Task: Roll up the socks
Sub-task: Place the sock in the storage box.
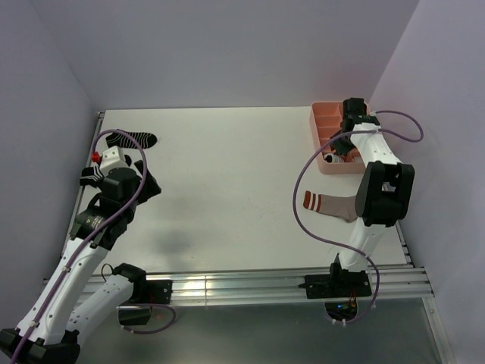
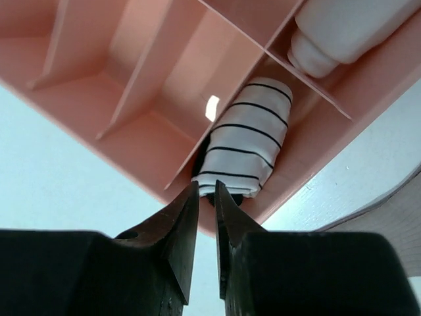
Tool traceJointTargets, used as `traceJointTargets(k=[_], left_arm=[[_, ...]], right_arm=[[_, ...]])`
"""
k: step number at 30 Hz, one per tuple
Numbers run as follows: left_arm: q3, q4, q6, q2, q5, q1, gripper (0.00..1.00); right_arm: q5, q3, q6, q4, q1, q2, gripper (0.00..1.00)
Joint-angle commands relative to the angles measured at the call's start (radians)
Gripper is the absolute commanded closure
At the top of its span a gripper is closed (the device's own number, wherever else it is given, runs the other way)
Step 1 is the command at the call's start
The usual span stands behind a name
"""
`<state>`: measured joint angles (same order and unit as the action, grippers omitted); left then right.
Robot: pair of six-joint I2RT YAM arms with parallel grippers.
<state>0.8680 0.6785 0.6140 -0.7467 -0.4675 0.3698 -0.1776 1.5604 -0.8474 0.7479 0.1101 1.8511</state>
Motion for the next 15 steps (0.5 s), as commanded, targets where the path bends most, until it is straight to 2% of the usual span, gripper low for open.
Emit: traceJointTargets(k=[1, 4, 10, 13, 15], left_arm=[[0.003, 0.012, 0.009, 0.024, 0.004, -0.003, 0.16], [0.000, 0.023, 0.015, 0.032, 0.003, -0.002, 0.16], [-0.007, 0.012, 0.020, 0.030, 0.024, -0.003, 0.16], [-0.003, 0.004, 0.020, 0.017, 0.036, -0.003, 0.16], [0.002, 0.000, 0.023, 0.007, 0.041, -0.003, 0.16]], right_arm=[[0.018, -0.051, -0.005, -0.068, 0.003, 0.031, 0.77], [0.041, -0.075, -0.010, -0.077, 0.003, 0.062, 0.82], [0.073, -0.109, 0.013, -0.110, 0.000, 0.050, 0.83], [0.063, -0.068, 0.057, -0.088, 0.000, 0.027, 0.82], [0.047, -0.048, 0.080, -0.087, 0.000, -0.022, 0.77]])
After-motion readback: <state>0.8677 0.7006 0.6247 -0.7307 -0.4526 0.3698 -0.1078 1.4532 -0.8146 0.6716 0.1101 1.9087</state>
